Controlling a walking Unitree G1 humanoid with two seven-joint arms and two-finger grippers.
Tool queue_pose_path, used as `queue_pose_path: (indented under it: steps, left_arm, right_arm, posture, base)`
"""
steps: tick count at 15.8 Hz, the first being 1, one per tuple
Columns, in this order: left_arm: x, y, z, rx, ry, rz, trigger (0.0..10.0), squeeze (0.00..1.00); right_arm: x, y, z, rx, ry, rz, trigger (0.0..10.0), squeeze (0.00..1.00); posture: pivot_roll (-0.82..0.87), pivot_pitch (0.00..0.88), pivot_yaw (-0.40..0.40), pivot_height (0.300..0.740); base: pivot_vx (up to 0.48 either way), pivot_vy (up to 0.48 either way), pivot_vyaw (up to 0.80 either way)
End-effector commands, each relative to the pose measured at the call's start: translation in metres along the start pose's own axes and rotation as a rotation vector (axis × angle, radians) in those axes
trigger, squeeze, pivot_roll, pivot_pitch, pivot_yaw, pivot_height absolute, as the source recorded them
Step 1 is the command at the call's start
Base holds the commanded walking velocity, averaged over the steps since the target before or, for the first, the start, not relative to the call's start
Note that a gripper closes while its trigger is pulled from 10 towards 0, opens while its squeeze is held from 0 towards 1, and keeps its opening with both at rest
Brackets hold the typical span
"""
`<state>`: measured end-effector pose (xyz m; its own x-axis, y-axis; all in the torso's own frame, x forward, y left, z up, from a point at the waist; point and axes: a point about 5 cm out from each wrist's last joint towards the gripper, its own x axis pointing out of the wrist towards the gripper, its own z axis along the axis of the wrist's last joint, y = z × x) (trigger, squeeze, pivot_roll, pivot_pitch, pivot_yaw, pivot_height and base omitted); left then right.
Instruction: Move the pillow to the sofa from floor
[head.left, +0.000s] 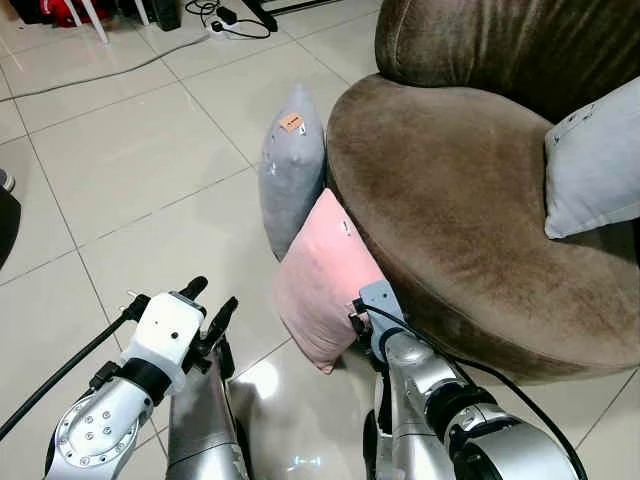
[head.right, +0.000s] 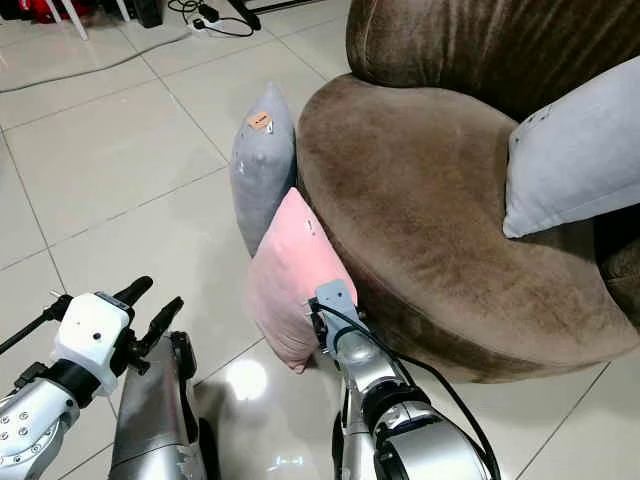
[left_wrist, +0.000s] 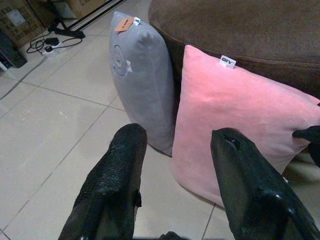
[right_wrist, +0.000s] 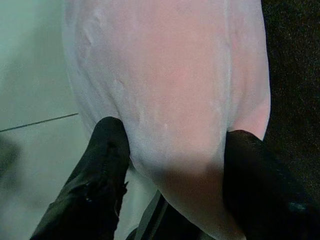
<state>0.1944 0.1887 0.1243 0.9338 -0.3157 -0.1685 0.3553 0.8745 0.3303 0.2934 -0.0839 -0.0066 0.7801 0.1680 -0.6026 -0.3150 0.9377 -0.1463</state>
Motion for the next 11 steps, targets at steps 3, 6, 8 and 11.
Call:
queue_pose_path:
  steps: [3, 6, 8, 11]
  left_arm:
    - [0.0006, -0.0014, -0.0034, 0.006, 0.017, -0.016, 10.0, 0.00]
    - [0.0011, -0.0041, -0.0047, 0.001, 0.022, -0.034, 10.0, 0.00]
    - [0.0007, -0.0064, -0.0058, -0.008, 0.028, -0.055, 10.0, 0.00]
    - [-0.0003, -0.0082, -0.0070, -0.016, 0.034, -0.066, 10.0, 0.00]
  right_arm:
    - [0.0006, 0.0021, 0.0036, 0.048, -0.010, 0.017, 0.0, 0.00]
    - [0.0006, 0.0016, 0.0028, 0.044, -0.006, 0.022, 0.0, 0.00]
    - [0.0004, 0.0011, 0.0008, 0.044, 0.000, 0.027, 0.0, 0.00]
    - [0.0004, 0.0008, 0.0009, 0.044, -0.001, 0.031, 0.0, 0.00]
  posture:
    - [0.04, 0.191, -0.052, 0.496]
    - [0.04, 0.188, -0.052, 0.496]
    - [0.05, 0.185, -0.052, 0.496]
    - [0.04, 0.183, -0.056, 0.496]
  base:
    - [0.000, 0.000, 0.00]
    - [0.000, 0.000, 0.00]
    - [0.000, 0.000, 0.00]
    - [0.000, 0.000, 0.00]
